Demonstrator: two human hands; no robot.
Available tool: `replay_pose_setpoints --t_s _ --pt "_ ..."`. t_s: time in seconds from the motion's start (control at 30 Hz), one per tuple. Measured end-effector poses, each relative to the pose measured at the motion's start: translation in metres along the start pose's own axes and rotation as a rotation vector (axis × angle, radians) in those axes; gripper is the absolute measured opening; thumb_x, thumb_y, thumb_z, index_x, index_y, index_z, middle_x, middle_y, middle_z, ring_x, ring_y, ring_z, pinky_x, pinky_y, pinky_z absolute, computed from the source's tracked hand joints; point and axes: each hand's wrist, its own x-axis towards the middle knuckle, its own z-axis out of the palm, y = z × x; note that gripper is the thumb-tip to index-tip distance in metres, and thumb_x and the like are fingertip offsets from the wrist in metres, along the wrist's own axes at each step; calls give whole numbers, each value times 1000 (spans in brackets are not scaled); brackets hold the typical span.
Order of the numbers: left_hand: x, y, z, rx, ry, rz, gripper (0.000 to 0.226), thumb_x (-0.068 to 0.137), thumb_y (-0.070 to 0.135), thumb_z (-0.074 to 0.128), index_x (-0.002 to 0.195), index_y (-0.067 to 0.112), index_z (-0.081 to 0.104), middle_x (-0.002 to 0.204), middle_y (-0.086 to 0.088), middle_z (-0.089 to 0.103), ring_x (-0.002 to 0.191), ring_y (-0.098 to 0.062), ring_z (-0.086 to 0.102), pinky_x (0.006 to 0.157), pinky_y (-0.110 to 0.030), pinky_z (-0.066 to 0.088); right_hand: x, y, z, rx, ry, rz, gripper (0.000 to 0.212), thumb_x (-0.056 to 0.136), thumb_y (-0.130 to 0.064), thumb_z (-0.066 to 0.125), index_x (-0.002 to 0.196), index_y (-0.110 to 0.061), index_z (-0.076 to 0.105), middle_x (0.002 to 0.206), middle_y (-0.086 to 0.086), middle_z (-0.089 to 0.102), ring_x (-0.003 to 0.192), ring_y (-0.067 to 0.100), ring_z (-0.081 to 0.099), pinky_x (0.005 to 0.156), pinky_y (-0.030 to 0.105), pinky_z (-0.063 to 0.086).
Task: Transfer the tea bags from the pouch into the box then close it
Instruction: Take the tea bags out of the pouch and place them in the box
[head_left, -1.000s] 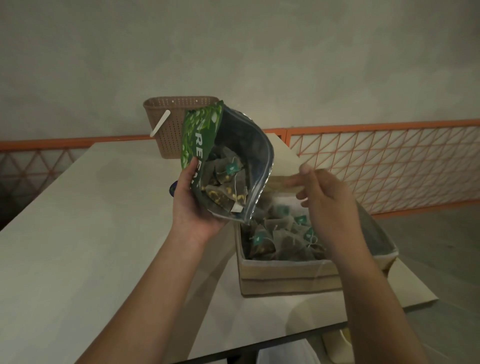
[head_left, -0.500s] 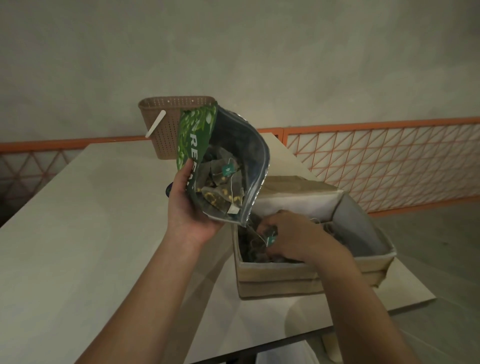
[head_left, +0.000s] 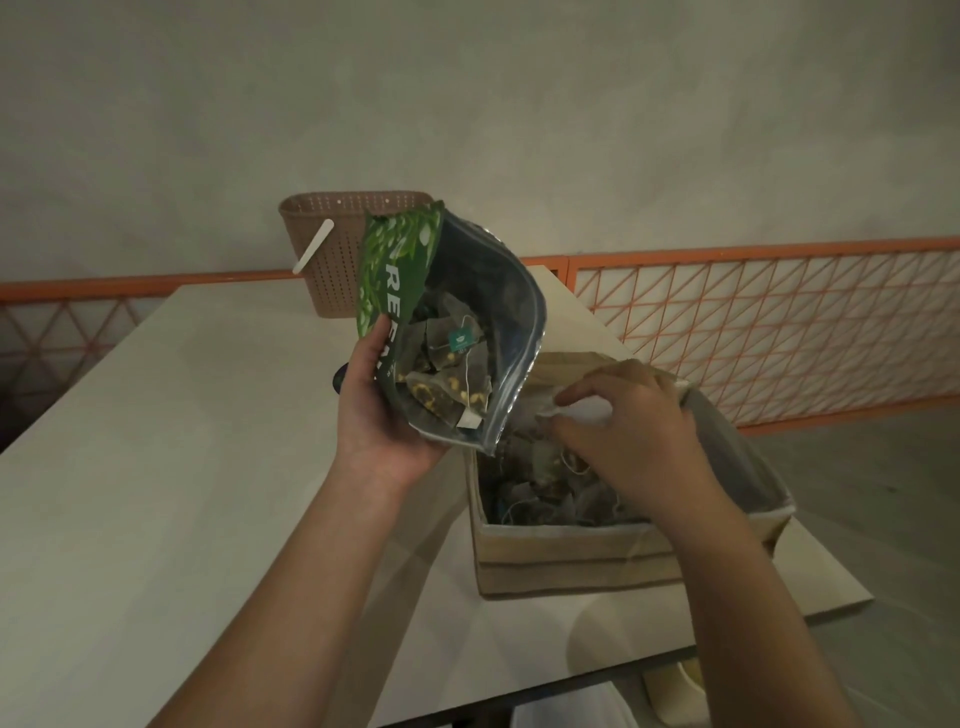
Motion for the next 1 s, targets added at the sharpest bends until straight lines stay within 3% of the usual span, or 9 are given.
replay_pose_setpoints --t_s 0.1,0.2,0.27,0.33,0.4,0.47,0.57,0.73,1.0 --pt "0 -1 0 -1 3 1 57 96 55 54 142 22 61 140 -8 64 122 -31 62 101 -44 51 -3 1 5 -43 -313 1 34 80 -58 67 106 -36 68 107 -16 55 108 9 51 97 39 44" --pt "0 -1 0 -9 -4 7 57 95 54 56 141 22 62 141 -8 64 124 -31 61 102 -44 50 -8 -4 3 116 -484 -6 19 83 -47 69 99 -37 68 95 -19 64 89 -1 59 82 24 47" --pt "2 0 -2 2 -6 6 58 95 54 56 144 23 59 146 -6 60 132 -30 56 110 -44 46 -8 -10 -1 210 -359 -53 8 87 -38 68 92 -38 63 95 -19 64 89 -1 59 76 18 47" --pt "3 1 -3 13 -11 -3 59 96 55 55 145 24 58 148 -6 58 138 -29 51 115 -46 41 -9 -19 -5 382 -68 -103 13 89 -25 65 86 -34 58 97 -11 61 88 4 59 73 20 50" --pt "4 1 -3 16 -28 -10 60 97 56 52 147 22 56 149 -8 57 140 -30 50 114 -47 42 -11 -29 -7 579 183 -162 15 84 -18 63 85 -31 57 102 -5 53 93 11 58 82 23 51" --pt "4 0 -3 15 -43 -7 63 98 57 48 149 20 54 149 -10 56 140 -30 51 110 -46 47 -15 -40 -4 599 219 -231 17 82 -19 66 92 -33 62 110 -7 46 105 12 53 91 18 45" --pt "3 -1 -1 19 -39 9 67 98 59 46 149 16 53 151 -12 55 141 -30 49 104 -42 52 -16 -49 12 295 277 -340 21 80 -25 73 100 -32 69 123 -2 43 117 18 44 93 24 43" --pt "4 -3 -3 32 -25 21 68 95 59 52 149 17 53 152 -12 53 143 -30 48 119 -44 36 -10 -62 37 -108 417 -239 39 68 -50 80 96 -25 68 111 6 51 101 27 51 77 41 50" --pt "3 -4 -6 34 -15 37 67 94 57 53 147 18 55 151 -11 55 143 -29 48 120 -45 34 -2 -58 40 79 438 -243 10 73 -33 82 79 -29 77 97 5 56 93 27 54 70 43 54"
